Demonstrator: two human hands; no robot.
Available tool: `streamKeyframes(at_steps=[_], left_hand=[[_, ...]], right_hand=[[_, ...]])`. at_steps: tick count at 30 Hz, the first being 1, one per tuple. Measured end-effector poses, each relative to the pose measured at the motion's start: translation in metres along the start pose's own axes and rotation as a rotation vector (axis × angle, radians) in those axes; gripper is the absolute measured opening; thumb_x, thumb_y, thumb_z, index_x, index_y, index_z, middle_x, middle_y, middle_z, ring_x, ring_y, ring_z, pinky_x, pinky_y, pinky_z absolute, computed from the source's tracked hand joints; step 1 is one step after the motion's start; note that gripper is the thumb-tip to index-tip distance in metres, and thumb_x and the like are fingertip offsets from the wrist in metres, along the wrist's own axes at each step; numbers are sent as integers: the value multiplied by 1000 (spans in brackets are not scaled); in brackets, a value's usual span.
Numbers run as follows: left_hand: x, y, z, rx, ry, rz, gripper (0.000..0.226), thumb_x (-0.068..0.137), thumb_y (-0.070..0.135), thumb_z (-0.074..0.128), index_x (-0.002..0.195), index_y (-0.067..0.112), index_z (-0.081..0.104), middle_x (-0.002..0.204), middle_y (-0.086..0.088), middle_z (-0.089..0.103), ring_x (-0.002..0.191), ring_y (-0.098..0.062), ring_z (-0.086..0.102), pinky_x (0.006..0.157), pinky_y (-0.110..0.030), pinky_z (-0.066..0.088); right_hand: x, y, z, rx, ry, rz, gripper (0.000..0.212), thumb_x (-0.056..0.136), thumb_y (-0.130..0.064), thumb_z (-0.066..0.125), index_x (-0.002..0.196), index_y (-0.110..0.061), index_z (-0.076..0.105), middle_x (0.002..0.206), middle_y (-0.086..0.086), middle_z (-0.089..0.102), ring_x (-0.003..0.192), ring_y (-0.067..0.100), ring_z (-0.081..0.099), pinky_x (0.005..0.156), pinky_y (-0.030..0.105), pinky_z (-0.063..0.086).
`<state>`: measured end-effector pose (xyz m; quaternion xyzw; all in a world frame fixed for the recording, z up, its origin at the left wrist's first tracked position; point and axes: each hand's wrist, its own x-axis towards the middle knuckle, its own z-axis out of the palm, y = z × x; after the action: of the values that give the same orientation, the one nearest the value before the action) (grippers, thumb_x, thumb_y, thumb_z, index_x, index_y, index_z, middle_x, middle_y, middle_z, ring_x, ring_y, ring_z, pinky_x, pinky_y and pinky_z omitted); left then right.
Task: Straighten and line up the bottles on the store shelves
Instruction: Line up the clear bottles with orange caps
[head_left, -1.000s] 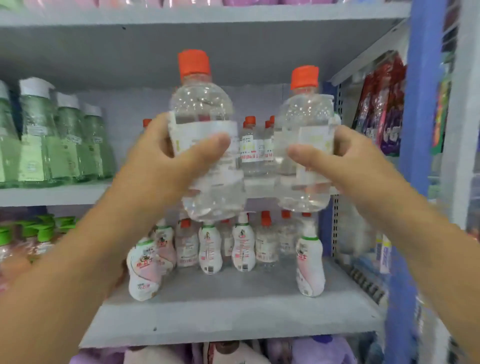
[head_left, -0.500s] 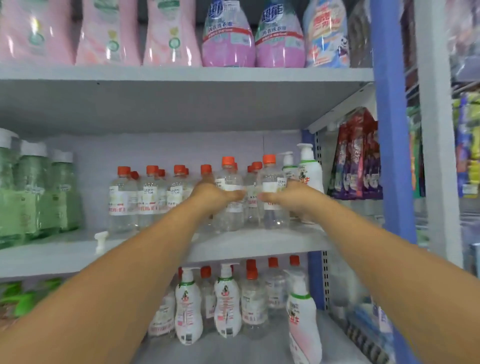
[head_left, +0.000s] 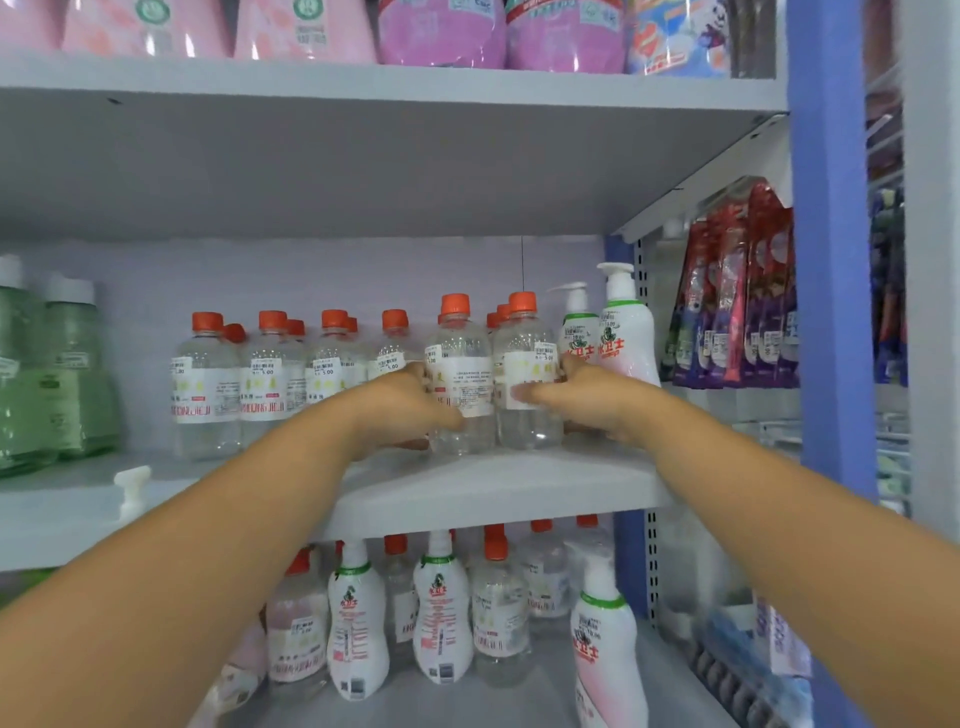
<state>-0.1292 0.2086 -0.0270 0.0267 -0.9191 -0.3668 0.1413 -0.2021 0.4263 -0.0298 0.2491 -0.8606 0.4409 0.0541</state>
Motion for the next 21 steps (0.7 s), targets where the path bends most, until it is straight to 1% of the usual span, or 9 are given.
streamKeyframes(at_steps=[2, 5, 9, 12, 14, 16, 18, 20, 21], left_hand=[[2, -2, 2, -40, 28, 6, 73, 82, 22, 84, 143, 20, 44, 117, 4, 68, 106, -19, 68, 95, -41, 59], [0, 2, 11, -15, 93, 29, 75, 79, 30, 87, 138, 21, 42, 114, 5, 65, 103, -18, 67, 91, -41, 60], [0, 5, 16, 26, 146, 43, 74, 77, 41, 87, 134, 22, 43, 112, 6, 65, 95, -14, 65, 84, -34, 58], [-1, 5, 14, 14, 143, 36, 71, 82, 39, 82, 139, 18, 44, 112, 7, 64, 96, -13, 67, 91, -37, 58], [0, 4, 13, 2, 148, 34, 77, 82, 36, 82, 145, 17, 41, 113, 6, 64, 98, -15, 68, 91, -39, 60], [-1, 3, 14, -20, 164, 45, 76, 81, 35, 85, 142, 19, 42, 110, 5, 65, 95, -14, 69, 83, -35, 61], [-3, 3, 15, -17, 179, 54, 76, 79, 39, 87, 138, 20, 43, 109, 5, 65, 91, -14, 69, 73, -30, 59], [-4, 3, 16, 13, 190, 58, 76, 77, 44, 87, 136, 21, 44, 110, 5, 66, 90, -15, 69, 70, -29, 56], [-4, 3, 16, 25, 194, 61, 77, 77, 45, 87, 136, 22, 45, 111, 5, 66, 91, -15, 69, 71, -29, 55]], right_hand=[[-1, 5, -2, -3, -29, 16, 56, 88, -29, 78, 136, -21, 50, 132, -4, 64, 111, 13, 60, 97, 30, 46], [1, 8, -1, 9, -21, 20, 64, 84, -23, 82, 140, -17, 51, 126, -6, 66, 110, 13, 62, 93, 29, 46], [-2, 6, -1, -5, 2, -12, 66, 84, -30, 83, 140, -19, 49, 122, -6, 63, 107, 14, 58, 90, 28, 41], [-2, 6, -1, 36, 7, -17, 67, 85, -32, 81, 141, -20, 49, 126, -6, 63, 110, 15, 58, 89, 27, 41], [-3, 6, -1, 46, 23, -22, 69, 83, -31, 83, 142, -18, 49, 125, -5, 63, 109, 15, 59, 80, 25, 44], [-3, 7, -1, 42, 37, -31, 71, 82, -31, 84, 141, -17, 49, 126, -3, 64, 107, 15, 60, 70, 21, 44], [-3, 7, -1, 34, 43, -37, 71, 81, -32, 85, 140, -17, 49, 128, -2, 65, 106, 15, 60, 66, 19, 42], [-3, 7, -2, 25, 39, -39, 70, 82, -33, 84, 141, -18, 49, 132, -2, 63, 104, 14, 59, 67, 19, 42], [-4, 7, -2, 18, 32, -37, 70, 83, -34, 83, 141, -18, 48, 133, -3, 63, 104, 14, 57, 71, 22, 42]])
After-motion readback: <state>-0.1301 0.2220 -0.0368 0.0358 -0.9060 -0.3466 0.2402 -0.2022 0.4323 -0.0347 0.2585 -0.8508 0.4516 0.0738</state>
